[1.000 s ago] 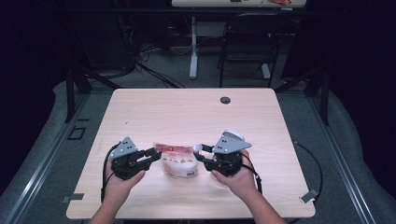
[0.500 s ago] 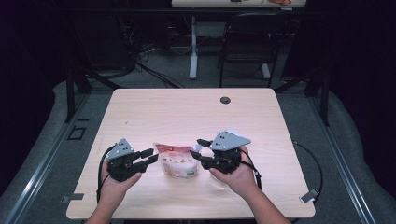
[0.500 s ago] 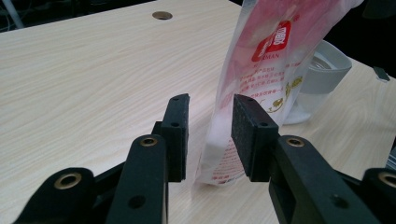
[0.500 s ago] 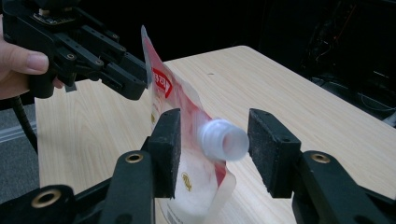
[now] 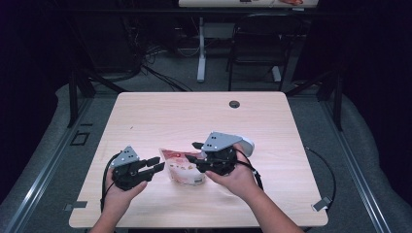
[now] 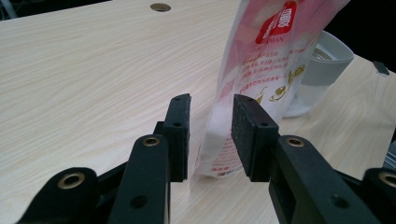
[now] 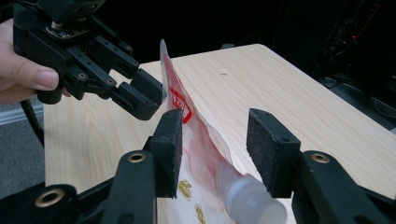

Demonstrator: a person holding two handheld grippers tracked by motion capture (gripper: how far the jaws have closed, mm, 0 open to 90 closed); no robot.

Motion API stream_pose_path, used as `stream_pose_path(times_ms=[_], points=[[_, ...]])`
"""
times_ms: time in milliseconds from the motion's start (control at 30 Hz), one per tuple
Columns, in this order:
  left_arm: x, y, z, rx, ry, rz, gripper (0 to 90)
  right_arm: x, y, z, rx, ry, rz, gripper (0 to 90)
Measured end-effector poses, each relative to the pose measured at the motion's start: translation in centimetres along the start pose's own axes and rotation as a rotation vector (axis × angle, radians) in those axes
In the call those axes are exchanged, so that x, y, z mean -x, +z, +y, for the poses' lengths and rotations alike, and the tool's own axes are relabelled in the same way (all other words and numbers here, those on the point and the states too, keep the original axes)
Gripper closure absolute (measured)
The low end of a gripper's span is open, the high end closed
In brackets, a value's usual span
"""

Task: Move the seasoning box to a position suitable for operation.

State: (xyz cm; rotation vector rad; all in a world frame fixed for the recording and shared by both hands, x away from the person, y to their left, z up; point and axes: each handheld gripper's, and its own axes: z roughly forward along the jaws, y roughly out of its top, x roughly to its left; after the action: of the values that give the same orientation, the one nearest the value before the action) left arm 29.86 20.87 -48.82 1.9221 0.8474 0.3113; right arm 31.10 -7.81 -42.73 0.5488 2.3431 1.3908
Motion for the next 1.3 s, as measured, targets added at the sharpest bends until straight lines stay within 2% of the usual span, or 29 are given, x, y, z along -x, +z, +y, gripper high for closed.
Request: stream_pose_path(times_ms=[267,433,500,633,967,1300], points=[[-0.3,-0.1,-0.1,-0.005,0.0,0.007,67.7,0.0,0.6,0.3,-0.001,0.001,0.0,59.0],[-0.6,-0.3,-0.1,-0.001,-0.009,0.012,67.6,-0.2,0.9,0.9,-0.006,-0.015,-0.006,59.1],[-0.6,-0.3,-0.1,0.001,-0.01,0.014,67.6,-0.2,1.3,1.4,-0.025,-0.009,0.022,61.4],[-0.8,-0.5,-0.2,0.005,-0.014,0.019,67.5,-0.3,1.7,1.9,-0.039,-0.018,0.035,63.1],[-1.2,-0.6,-0.3,0.006,-0.02,0.026,67.2,-0.9,3.5,3.2,-0.094,-0.065,0.037,68.1],[-1.2,-0.5,-0.4,-0.001,-0.018,0.029,67.0,-1.5,4.8,3.5,-0.135,-0.097,0.049,72.1]])
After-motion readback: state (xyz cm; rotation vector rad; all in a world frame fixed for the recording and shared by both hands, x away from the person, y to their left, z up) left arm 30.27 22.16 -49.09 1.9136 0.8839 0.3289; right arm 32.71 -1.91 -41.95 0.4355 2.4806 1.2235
